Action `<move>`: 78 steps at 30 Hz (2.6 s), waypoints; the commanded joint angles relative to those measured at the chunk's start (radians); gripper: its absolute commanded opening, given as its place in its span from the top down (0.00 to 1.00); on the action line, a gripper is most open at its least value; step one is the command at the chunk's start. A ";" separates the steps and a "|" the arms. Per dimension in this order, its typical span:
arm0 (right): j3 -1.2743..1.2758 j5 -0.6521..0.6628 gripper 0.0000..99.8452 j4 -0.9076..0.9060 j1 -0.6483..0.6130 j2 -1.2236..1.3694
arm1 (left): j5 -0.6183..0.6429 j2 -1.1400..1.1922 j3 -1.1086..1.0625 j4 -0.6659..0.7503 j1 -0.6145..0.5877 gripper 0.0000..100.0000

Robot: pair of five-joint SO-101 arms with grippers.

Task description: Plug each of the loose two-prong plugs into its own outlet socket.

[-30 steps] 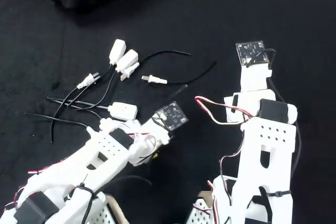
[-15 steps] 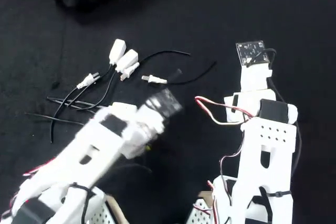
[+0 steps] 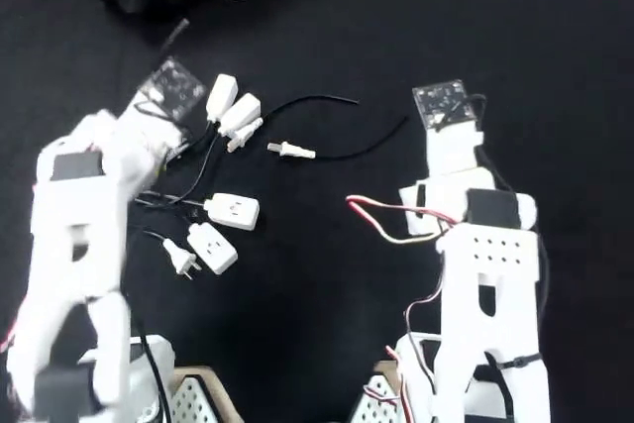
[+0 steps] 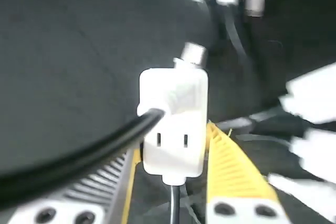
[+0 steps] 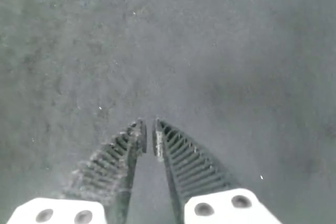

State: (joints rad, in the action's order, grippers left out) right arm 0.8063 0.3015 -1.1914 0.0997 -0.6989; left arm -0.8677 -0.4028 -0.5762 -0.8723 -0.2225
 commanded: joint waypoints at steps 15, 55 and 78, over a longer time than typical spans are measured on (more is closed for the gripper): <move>0.028 -0.008 0.97 0.066 -0.038 -0.021 | -0.025 0.976 1.064 -0.242 -0.022 0.84; 0.025 0.000 0.97 0.063 -0.037 -0.022 | -0.361 -0.206 -0.452 0.166 0.352 0.74; 0.027 0.000 0.97 0.064 -0.037 -0.022 | -0.281 0.416 -0.081 0.184 0.375 0.84</move>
State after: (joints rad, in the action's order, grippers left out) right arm 0.8385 0.3015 -1.1423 0.0767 -0.6989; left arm -1.1500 0.0192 -0.7081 -0.6728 0.1596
